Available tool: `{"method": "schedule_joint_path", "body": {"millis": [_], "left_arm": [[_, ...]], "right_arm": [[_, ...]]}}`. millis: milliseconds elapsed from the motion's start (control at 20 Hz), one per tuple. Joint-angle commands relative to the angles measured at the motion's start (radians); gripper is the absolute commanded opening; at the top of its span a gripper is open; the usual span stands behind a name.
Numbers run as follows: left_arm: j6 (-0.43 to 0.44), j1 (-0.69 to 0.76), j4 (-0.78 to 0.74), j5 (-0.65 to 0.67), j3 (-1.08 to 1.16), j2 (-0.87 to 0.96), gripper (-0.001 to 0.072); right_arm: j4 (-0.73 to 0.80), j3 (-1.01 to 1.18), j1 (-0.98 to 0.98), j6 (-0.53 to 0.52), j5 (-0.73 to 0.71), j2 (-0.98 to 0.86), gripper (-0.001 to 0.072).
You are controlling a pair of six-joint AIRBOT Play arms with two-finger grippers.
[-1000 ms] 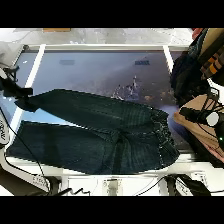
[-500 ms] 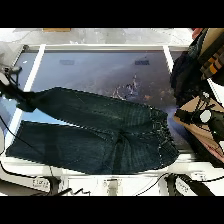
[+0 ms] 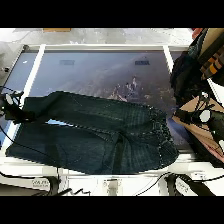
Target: Fold the clothes and pants, and hang the long-sleeved shirts on hangers.
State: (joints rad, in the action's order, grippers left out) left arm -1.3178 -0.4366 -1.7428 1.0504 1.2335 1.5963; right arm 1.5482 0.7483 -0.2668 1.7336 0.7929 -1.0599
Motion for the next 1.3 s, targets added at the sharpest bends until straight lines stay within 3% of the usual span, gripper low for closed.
{"method": "schedule_joint_path", "body": {"millis": [0,150,200,250,400,550,650,800,1000,1250], "left_arm": [[-0.014,-0.011,-0.019,-0.078,-0.008,-0.002,0.0704],[-0.074,-0.014,-0.028,-0.141,-0.005,-0.016,0.0674],[-0.113,-0.023,-0.038,-0.156,0.005,-0.025,0.0576],[-0.135,-0.037,-0.037,-0.171,0.016,-0.034,0.0539],[-0.217,-0.101,-0.030,-0.161,0.054,-0.051,0.0541],[-0.215,-0.197,0.088,-0.095,0.054,-0.045,0.0540],[-0.155,-0.281,0.283,-0.073,0.053,-0.037,0.0542],[0.051,-0.386,0.584,-0.041,0.053,-0.037,0.0542],[0.285,-0.421,0.615,0.103,0.052,-0.025,0.0541],[0.404,-0.421,0.615,0.177,0.052,0.044,0.0584]], "right_arm": [[-0.002,0.001,0.000,0.001,0.000,-0.001,0.0026],[-0.005,0.001,0.000,0.001,0.000,-0.001,0.0026],[-0.005,0.001,0.000,0.001,0.000,-0.001,0.0026],[-0.005,0.001,0.000,0.001,0.000,-0.001,0.0026],[-0.004,0.001,0.000,0.001,0.000,-0.002,0.0026],[-0.004,0.001,0.000,0.001,-0.002,-0.005,0.0026],[-0.004,0.001,0.000,0.001,-0.002,-0.005,0.0026],[0.001,0.001,-0.001,0.001,-0.013,-0.005,0.0025],[-0.001,0.001,0.000,0.001,-0.034,-0.005,0.0025],[-0.039,0.001,0.000,0.003,-0.032,-0.005,0.0026]]}}
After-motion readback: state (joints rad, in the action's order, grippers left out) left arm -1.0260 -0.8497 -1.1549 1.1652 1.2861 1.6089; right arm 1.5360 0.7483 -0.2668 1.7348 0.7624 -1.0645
